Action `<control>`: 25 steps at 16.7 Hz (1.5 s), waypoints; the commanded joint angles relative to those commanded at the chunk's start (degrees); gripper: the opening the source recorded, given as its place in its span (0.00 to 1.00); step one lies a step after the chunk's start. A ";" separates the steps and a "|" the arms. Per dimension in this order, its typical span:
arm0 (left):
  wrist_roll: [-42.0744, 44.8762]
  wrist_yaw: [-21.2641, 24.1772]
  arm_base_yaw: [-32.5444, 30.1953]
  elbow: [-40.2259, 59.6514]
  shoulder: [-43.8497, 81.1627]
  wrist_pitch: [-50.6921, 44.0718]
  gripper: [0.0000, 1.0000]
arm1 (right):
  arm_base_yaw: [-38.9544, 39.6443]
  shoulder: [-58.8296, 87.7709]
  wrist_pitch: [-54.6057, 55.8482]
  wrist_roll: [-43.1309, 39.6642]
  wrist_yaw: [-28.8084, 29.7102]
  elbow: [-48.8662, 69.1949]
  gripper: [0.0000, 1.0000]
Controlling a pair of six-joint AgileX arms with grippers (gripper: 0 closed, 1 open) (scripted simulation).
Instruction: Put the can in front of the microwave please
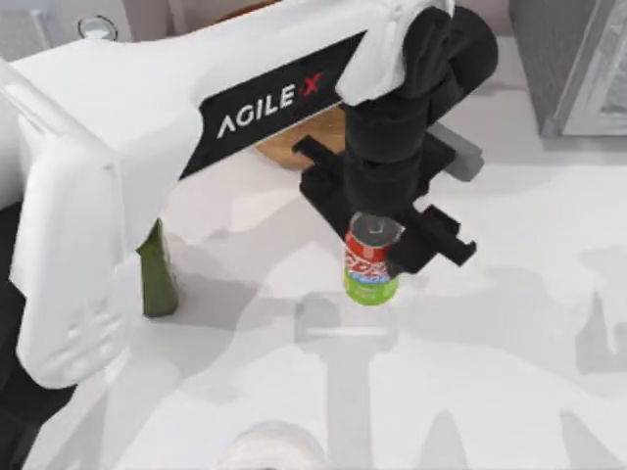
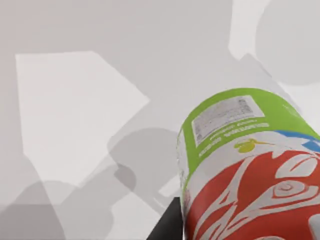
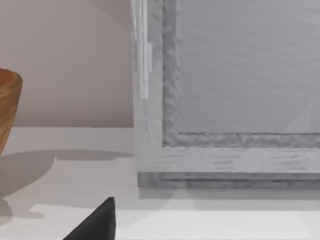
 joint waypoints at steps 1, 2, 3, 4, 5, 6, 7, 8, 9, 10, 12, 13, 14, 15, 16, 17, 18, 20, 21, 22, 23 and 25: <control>0.92 0.32 1.84 0.04 -1.29 -0.18 0.00 | 0.00 0.00 0.00 0.00 0.00 0.00 1.00; 2.04 0.69 4.27 0.02 -2.80 -0.40 0.00 | 0.00 0.00 0.00 0.00 0.00 0.00 1.00; 3.31 1.04 7.29 -0.04 -4.45 -0.68 0.00 | 0.00 0.00 0.00 0.00 0.00 0.00 1.00; 4.67 1.31 10.81 -0.10 -6.20 -1.05 0.00 | 0.00 0.00 0.00 0.00 0.00 0.00 1.00; 6.06 1.48 14.65 -0.15 -7.99 -1.51 0.00 | 0.00 0.00 0.00 0.00 0.00 0.00 1.00; 7.44 1.53 18.70 -0.20 -9.80 -1.99 0.00 | 0.00 0.00 0.00 0.00 0.00 0.00 1.00; 8.75 1.48 22.90 -0.28 -11.58 -2.43 0.00 | 0.00 0.00 0.00 0.00 0.00 0.00 1.00; 9.98 1.35 27.17 -0.42 -13.31 -2.77 0.00 | 0.00 0.00 0.00 0.00 0.00 0.00 1.00; 11.07 1.14 31.45 -0.62 -14.88 -3.01 0.00 | 0.00 0.00 0.00 0.00 0.00 0.00 1.00; 11.99 0.85 35.64 -0.90 -16.20 -3.14 0.00 | 0.00 0.00 0.00 0.00 0.00 0.00 1.00; 13.31 0.14 43.45 -1.83 -17.81 -3.02 0.00 | 0.00 0.00 0.00 0.00 0.00 0.00 1.00; 13.69 -0.19 46.89 -2.61 -17.95 -2.73 0.00 | 0.00 0.00 0.00 0.00 0.00 0.00 1.00; 13.91 -0.45 49.89 -3.61 -17.53 -2.28 0.00 | 0.00 0.00 0.00 0.00 0.00 0.00 1.00; 13.96 -0.62 52.31 -4.76 -16.49 -1.67 0.00 | 0.00 0.00 0.00 0.00 0.00 0.00 1.00; 13.87 -0.71 54.13 -5.95 -14.91 -0.93 0.00 | 0.00 0.00 0.00 0.00 0.00 0.00 1.00; 13.69 -0.72 55.43 -7.09 -13.00 -0.09 0.00 | 0.00 0.00 0.00 0.00 0.00 0.00 1.00; 13.44 -0.69 56.28 -8.14 -10.96 0.79 0.00 | 0.00 0.00 0.00 0.00 0.00 0.00 1.00; 12.91 -0.58 56.97 -9.75 -7.46 2.37 0.00 | 0.00 0.00 0.00 0.00 0.00 0.00 1.00; 12.73 -0.53 56.99 -10.18 -6.48 2.86 0.00 | 0.00 0.00 0.00 0.00 0.00 0.00 1.00; 12.65 -0.50 56.96 -10.33 -6.11 3.05 0.00 | 0.00 0.00 0.00 0.00 0.00 0.00 1.00; 12.65 -0.50 56.96 -10.33 -6.11 3.05 0.00 | 0.00 0.00 0.00 0.00 0.00 0.00 1.00; 12.65 -0.50 56.96 -10.33 -6.11 3.05 0.00 | 0.00 0.00 0.00 0.00 0.00 0.00 1.00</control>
